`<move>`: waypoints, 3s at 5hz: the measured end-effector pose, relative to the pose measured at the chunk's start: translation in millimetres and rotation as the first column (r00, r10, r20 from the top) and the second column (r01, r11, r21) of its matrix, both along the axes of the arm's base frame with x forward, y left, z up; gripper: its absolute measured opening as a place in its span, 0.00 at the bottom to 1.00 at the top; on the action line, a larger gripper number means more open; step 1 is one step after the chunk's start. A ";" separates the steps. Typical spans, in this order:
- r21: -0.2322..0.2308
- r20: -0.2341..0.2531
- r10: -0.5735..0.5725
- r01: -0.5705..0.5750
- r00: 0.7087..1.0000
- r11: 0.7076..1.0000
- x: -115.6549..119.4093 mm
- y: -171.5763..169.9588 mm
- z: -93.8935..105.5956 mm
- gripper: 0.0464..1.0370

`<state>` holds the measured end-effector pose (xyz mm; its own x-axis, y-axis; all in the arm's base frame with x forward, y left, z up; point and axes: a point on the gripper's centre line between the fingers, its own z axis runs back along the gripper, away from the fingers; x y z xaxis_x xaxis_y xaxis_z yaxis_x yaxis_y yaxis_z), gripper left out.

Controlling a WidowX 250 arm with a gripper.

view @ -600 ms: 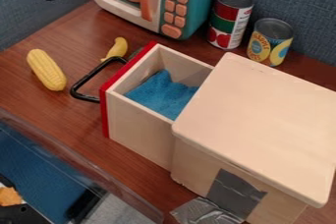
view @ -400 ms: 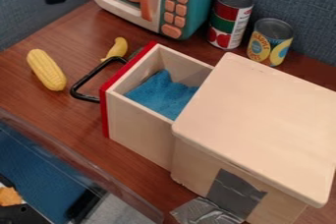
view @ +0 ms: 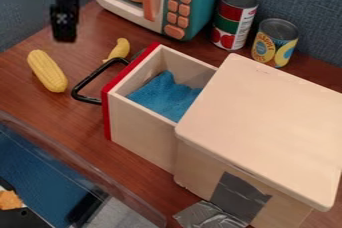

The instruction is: Close the drawer

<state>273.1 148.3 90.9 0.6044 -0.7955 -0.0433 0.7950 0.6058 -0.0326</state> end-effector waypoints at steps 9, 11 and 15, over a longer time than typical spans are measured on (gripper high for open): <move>0.046 0.075 -0.640 0.638 0.765 0.768 -19.6 -2.6 -6.3 0.96; 0.021 0.039 -0.614 0.614 0.788 0.789 -21.0 -2.2 -32.2 0.96; -0.002 0.023 -0.622 0.623 0.782 0.782 -20.6 -19.9 -58.5 0.96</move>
